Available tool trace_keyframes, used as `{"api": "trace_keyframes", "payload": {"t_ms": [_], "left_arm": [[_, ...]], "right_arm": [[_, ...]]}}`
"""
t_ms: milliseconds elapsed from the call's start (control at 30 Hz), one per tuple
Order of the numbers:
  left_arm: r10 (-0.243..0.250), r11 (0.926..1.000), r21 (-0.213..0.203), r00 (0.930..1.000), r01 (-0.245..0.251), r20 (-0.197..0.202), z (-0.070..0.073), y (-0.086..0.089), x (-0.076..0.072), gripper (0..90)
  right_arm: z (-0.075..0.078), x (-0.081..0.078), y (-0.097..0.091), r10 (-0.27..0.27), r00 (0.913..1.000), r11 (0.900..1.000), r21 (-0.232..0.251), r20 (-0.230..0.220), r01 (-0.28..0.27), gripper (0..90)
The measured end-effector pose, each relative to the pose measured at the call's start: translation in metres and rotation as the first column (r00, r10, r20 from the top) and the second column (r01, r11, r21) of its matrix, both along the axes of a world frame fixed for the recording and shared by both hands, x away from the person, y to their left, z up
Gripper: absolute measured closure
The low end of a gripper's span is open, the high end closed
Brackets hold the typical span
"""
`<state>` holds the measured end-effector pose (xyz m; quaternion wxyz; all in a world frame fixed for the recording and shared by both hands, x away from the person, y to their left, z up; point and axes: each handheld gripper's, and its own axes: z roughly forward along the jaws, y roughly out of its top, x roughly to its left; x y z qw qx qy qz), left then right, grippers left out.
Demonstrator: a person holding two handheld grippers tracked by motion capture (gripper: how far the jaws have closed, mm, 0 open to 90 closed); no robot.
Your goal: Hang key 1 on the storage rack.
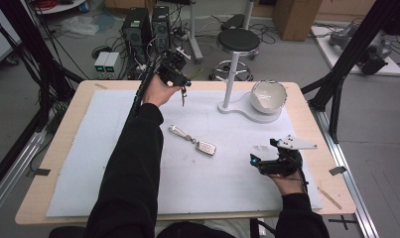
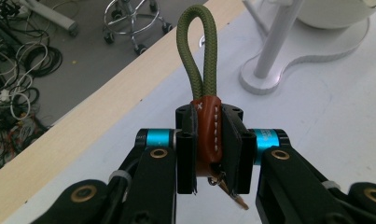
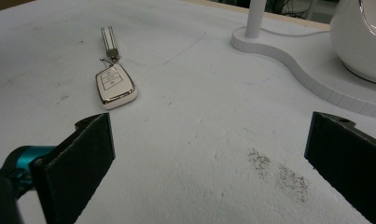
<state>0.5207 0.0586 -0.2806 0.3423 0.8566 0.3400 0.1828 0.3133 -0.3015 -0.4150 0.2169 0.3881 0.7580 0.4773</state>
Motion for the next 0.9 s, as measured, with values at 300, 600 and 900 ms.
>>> {"api": "trace_keyframes", "payload": {"t_ms": [300, 600, 900], "left_arm": [[-0.068, 0.9974, -0.022, 0.9974, 0.069, 0.021, -0.001, -0.024, -0.007, 76.6], [-0.052, 0.9983, -0.025, 0.998, 0.053, 0.035, -0.007, -0.034, -0.003, 76.5], [-0.087, 0.996, -0.019, 0.9957, 0.087, 0.033, -0.015, -0.045, -0.002, 76.5]], "right_arm": [[-0.001, 0.0, 0.0, 0.0, 1.0, 1.0, -0.002, -0.007, 0.0, 0.5], [-0.001, 0.0, -0.001, -0.004, 1.0, 1.0, -0.005, -0.006, 0.004, 0.5], [-0.002, 0.001, 0.0, -0.002, 1.0, 0.9999, -0.017, -0.005, 0.002, 0.5]]}}
